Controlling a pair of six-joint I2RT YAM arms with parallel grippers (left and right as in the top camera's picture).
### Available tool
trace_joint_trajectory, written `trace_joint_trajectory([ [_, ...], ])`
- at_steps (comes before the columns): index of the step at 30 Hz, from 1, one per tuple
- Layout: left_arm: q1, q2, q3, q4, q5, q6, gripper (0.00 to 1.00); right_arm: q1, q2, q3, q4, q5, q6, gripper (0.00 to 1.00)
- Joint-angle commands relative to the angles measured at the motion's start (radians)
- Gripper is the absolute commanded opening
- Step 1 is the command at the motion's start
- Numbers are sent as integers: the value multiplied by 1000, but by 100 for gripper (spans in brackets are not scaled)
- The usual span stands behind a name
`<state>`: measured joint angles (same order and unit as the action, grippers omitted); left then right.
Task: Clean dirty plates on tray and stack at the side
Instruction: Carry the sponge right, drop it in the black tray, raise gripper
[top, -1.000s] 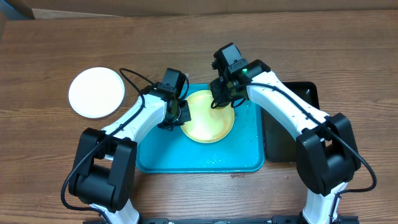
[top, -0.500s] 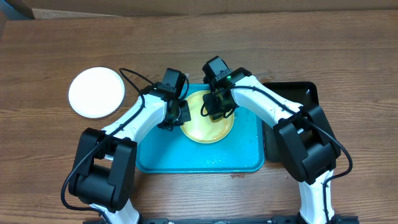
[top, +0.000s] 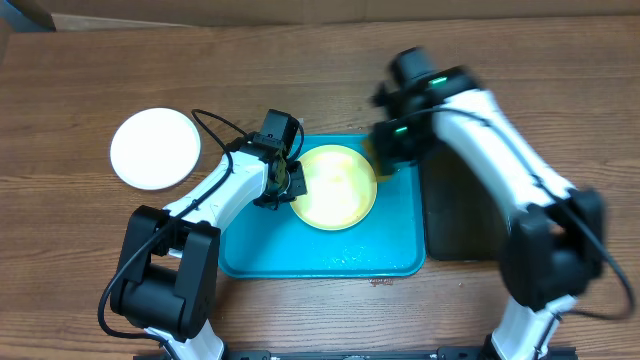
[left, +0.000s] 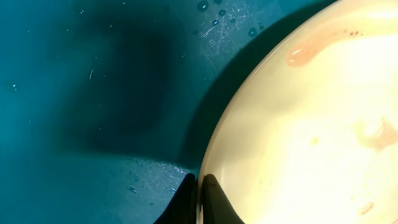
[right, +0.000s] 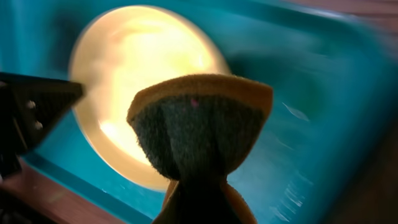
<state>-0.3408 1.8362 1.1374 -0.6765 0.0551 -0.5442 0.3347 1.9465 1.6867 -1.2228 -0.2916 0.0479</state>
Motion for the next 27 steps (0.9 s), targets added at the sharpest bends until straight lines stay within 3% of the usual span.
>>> trace_joint_trajectory([
  [1, -7, -25, -4, 1, -14, 17, 5, -99, -69, 28, -89, 185, -9, 4],
  [7, -7, -25, -4, 4, -14, 17, 5, -230, -69, -78, -81, 330, 104, 4],
  [17, -7, -25, -4, 3, -14, 24, 6, -257, -69, -370, 257, 389, 108, 4],
  [18, -7, -25, -4, 3, -14, 24, 6, -257, -69, -386, 282, 389, 108, 8],
  [21, -7, -25, -4, 4, -14, 24, 6, -257, -69, -401, 306, 388, 108, 34],
  [26, -7, -25, -4, 4, -14, 24, 17, -258, -69, -316, 258, 365, 109, 38],
  [27, -7, -25, -4, 3, -14, 24, 20, -258, -69, -287, 240, 365, 109, 43],
])
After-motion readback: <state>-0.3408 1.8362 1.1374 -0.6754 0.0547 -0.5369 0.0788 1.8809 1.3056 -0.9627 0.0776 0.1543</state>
